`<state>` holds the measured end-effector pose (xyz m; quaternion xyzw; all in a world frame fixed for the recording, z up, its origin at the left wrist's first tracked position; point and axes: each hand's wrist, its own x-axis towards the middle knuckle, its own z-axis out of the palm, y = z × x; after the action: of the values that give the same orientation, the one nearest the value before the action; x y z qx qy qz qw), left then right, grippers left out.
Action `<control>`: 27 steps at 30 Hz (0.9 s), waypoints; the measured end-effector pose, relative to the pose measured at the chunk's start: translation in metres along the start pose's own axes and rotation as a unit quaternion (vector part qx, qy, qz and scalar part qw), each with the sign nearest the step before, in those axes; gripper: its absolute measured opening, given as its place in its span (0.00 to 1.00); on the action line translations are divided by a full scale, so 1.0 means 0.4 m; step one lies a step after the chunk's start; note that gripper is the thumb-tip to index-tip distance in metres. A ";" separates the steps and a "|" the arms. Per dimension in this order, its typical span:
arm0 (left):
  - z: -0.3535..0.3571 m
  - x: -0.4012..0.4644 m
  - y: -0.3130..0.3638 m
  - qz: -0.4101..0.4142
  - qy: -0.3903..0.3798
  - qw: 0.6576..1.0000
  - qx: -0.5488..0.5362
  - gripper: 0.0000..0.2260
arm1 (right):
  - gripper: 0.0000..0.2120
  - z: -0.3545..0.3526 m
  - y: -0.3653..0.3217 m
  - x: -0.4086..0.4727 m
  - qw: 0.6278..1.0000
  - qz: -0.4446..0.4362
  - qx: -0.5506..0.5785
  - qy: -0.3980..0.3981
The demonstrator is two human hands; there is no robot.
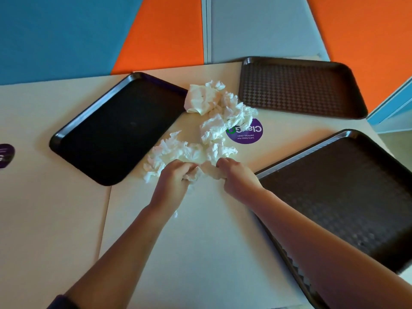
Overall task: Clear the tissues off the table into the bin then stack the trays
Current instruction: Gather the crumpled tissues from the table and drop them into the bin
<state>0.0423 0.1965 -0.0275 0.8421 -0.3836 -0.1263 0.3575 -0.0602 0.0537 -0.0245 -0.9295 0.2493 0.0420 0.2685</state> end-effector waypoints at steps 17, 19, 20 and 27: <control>0.123 -0.015 0.265 0.146 -0.052 0.988 0.005 0.20 | 0.19 -0.116 0.157 -0.269 0.981 0.109 0.088 0.136; 0.169 -0.019 0.335 0.172 -0.062 0.983 -0.001 0.20 | 0.20 -0.141 0.214 -0.316 0.975 0.123 0.100 0.157; 0.196 -0.021 0.371 0.188 -0.066 0.980 0.002 0.20 | 0.20 -0.154 0.242 -0.342 0.971 0.132 0.106 0.166; 0.463 -0.105 0.666 0.293 -0.112 0.949 0.024 0.16 | 0.21 -0.251 0.511 -0.606 0.948 0.206 0.117 0.211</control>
<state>-0.2241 0.0139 0.0242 0.6815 -0.6536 -0.1009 0.3134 -0.3766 -0.0410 0.0146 -0.8077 0.4890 -0.1300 0.3026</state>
